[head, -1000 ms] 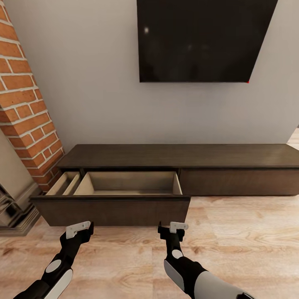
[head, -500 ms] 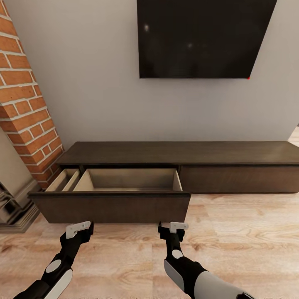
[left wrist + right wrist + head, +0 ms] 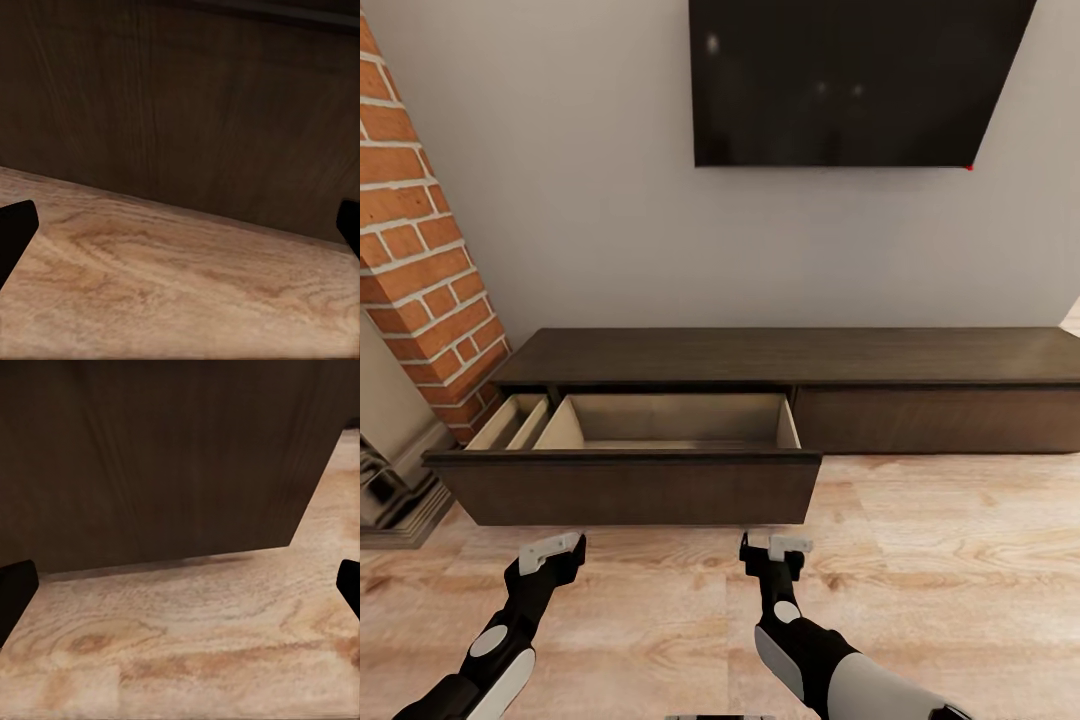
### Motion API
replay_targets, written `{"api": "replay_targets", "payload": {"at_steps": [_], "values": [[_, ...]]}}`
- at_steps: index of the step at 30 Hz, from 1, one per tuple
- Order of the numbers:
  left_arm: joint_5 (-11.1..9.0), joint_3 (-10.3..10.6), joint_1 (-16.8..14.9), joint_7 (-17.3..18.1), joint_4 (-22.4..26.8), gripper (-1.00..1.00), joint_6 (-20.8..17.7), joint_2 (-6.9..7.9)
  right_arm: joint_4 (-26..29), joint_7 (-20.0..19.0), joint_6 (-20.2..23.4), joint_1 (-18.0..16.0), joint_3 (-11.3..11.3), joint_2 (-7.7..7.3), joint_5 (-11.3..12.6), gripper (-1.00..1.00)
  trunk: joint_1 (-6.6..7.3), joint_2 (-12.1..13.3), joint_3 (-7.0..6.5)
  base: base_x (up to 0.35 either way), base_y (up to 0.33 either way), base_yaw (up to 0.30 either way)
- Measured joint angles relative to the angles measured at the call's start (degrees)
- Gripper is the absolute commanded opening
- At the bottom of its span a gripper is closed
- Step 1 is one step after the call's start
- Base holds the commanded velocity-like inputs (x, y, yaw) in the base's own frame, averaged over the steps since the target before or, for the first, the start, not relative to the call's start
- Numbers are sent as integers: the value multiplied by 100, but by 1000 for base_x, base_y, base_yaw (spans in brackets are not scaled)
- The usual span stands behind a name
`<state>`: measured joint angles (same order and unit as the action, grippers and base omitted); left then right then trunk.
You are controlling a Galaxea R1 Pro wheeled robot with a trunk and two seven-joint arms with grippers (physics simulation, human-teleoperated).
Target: Place each of the two pumpkins and all three candles from the living room inside a cabinet in the living room (use any cabinet), then make sure every cabinet is closed, and position the cauldron so it is next to a table in the living room.
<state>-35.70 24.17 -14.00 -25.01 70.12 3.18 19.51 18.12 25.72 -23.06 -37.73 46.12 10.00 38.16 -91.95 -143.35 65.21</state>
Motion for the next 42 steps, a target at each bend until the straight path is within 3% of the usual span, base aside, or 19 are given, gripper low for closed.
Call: {"api": "replay_targets", "payload": {"at_steps": [17, 42], "values": [[3, 9, -2, 0, -2, 100, -6, -3, 5, -402, -5, 0, -49, 0, 12, 100, -1, -2, 23, 41, 10, 0], [25, -10, -1, 1, -256, 100, -7, -61, 12, -419, -5, 0, -38, 0, 9, 100, -2, -2, 23, 166, 6, 0]]}}
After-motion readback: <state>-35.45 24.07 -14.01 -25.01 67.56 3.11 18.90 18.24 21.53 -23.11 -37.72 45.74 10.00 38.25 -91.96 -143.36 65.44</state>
